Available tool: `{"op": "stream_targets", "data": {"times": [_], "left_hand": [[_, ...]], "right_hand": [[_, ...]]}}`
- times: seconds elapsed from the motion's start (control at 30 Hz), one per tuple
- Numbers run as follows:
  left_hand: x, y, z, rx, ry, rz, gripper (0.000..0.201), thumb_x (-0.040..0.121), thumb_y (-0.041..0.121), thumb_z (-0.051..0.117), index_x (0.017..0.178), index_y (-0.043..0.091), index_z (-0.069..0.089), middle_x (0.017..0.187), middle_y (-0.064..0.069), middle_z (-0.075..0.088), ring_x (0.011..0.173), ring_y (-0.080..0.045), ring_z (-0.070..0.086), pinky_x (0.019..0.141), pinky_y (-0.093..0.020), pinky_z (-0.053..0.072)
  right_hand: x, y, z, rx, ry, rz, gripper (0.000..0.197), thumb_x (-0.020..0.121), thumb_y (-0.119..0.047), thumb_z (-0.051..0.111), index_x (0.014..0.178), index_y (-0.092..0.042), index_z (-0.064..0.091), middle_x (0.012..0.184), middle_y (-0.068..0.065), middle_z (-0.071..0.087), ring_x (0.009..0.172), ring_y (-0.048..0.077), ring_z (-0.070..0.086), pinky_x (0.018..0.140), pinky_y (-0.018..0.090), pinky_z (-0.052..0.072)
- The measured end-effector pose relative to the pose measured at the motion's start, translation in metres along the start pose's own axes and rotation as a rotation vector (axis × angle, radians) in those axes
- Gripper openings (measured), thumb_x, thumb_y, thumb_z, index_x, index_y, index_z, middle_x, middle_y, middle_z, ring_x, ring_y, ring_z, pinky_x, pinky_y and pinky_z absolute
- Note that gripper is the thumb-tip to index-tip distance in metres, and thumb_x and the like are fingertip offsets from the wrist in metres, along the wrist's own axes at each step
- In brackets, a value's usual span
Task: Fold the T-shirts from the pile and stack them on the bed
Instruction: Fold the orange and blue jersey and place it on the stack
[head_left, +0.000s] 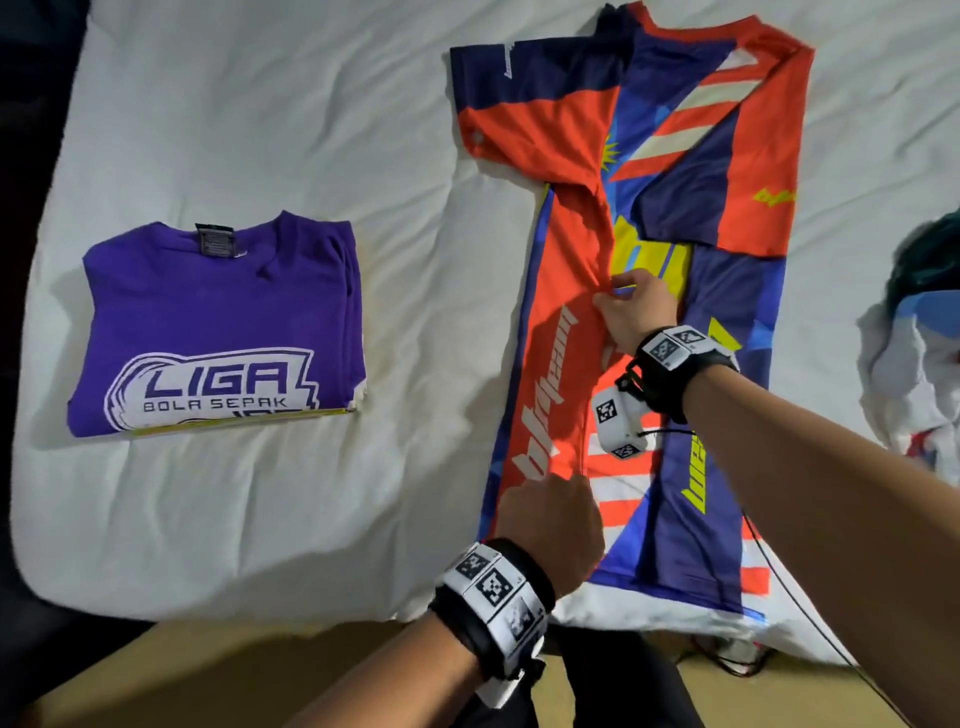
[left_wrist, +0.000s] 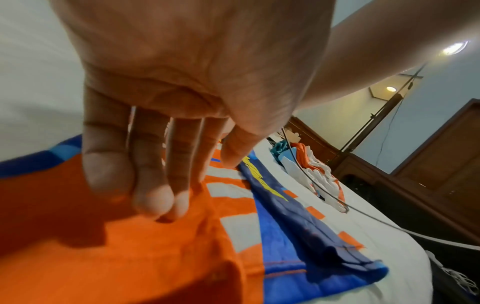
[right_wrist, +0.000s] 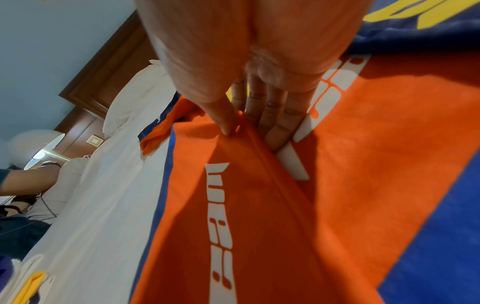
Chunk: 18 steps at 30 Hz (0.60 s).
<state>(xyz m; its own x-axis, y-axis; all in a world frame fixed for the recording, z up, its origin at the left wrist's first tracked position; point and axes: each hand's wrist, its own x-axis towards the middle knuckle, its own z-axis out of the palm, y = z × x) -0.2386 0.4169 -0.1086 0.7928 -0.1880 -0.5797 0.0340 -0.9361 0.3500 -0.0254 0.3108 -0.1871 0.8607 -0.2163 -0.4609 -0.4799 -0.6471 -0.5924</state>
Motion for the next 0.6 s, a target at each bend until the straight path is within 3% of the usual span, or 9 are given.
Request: {"op": "stream_targets", "data": {"times": [0.1, 0.17, 0.23, 0.27, 0.43, 0.5, 0.6], "left_hand": [[0.014, -0.019, 0.006, 0.009, 0.253, 0.061, 0.018, 0.096, 0.023, 0.051, 0.107, 0.014, 0.062, 0.1, -0.016, 0.065, 0.094, -0.042, 0.064, 0.068, -0.044, 0.048], [0.035, -0.039, 0.019, 0.097, 0.311, 0.105, 0.042, 0.09, 0.025, 0.056, 0.13, 0.014, 0.059, 0.128, -0.022, 0.059, 0.118, -0.046, 0.056, 0.086, -0.053, 0.051], [0.054, -0.056, 0.027, 0.154, 0.286, 0.139, 0.069, 0.09, 0.034, 0.057, 0.154, 0.014, 0.04, 0.16, -0.023, 0.032, 0.147, -0.045, 0.03, 0.108, -0.065, 0.036], [0.061, -0.062, 0.031, 0.152, 0.279, 0.164, 0.076, 0.09, 0.04, 0.055, 0.158, 0.014, 0.033, 0.166, -0.022, 0.02, 0.153, -0.043, 0.019, 0.113, -0.069, 0.026], [0.073, -0.081, 0.055, 0.133, 0.285, 0.209, 0.084, 0.095, 0.06, 0.044, 0.162, 0.015, 0.022, 0.169, -0.018, 0.01, 0.157, -0.035, 0.006, 0.121, -0.064, 0.007], [0.072, -0.08, 0.058, 0.149, 0.273, 0.197, 0.085, 0.096, 0.063, 0.042, 0.162, 0.015, 0.022, 0.169, -0.019, 0.01, 0.157, -0.036, 0.006, 0.121, -0.065, 0.009], [0.075, -0.079, 0.061, 0.154, 0.282, 0.182, 0.087, 0.095, 0.064, 0.045, 0.162, 0.014, 0.023, 0.169, -0.019, 0.01, 0.157, -0.035, 0.005, 0.119, -0.067, 0.012]], "right_hand": [[0.0, 0.003, 0.003, 0.004, -0.003, -0.02, 0.034, 0.089, -0.028, 0.073, 0.118, -0.016, 0.062, 0.094, 0.0, 0.063, 0.088, 0.019, 0.061, 0.073, 0.027, 0.044], [0.001, 0.004, 0.005, -0.018, 0.011, -0.048, 0.035, 0.09, -0.028, 0.071, 0.121, -0.015, 0.06, 0.095, 0.0, 0.06, 0.088, 0.017, 0.056, 0.073, 0.025, 0.04], [-0.001, 0.004, 0.007, -0.024, 0.022, -0.061, 0.034, 0.093, -0.029, 0.068, 0.123, -0.014, 0.059, 0.095, 0.0, 0.059, 0.086, 0.016, 0.054, 0.072, 0.025, 0.038], [0.0, 0.005, 0.008, -0.024, 0.025, -0.057, 0.034, 0.095, -0.029, 0.067, 0.124, -0.014, 0.059, 0.095, 0.001, 0.059, 0.086, 0.017, 0.054, 0.071, 0.025, 0.038], [0.004, 0.014, 0.004, 0.0, 0.141, -0.088, 0.026, 0.093, -0.016, 0.062, 0.119, -0.013, 0.061, 0.098, 0.008, 0.065, 0.1, 0.032, 0.064, 0.078, 0.031, 0.045], [-0.001, 0.014, 0.007, -0.157, 0.213, -0.16, 0.041, 0.092, -0.016, 0.058, 0.132, -0.012, 0.055, 0.122, 0.016, 0.063, 0.119, 0.038, 0.055, 0.092, 0.039, 0.044], [-0.022, 0.008, 0.027, -0.496, 0.22, -0.485, 0.069, 0.094, -0.036, 0.052, 0.155, -0.012, 0.032, 0.161, 0.017, 0.031, 0.148, 0.039, 0.027, 0.114, 0.052, 0.03]]}}
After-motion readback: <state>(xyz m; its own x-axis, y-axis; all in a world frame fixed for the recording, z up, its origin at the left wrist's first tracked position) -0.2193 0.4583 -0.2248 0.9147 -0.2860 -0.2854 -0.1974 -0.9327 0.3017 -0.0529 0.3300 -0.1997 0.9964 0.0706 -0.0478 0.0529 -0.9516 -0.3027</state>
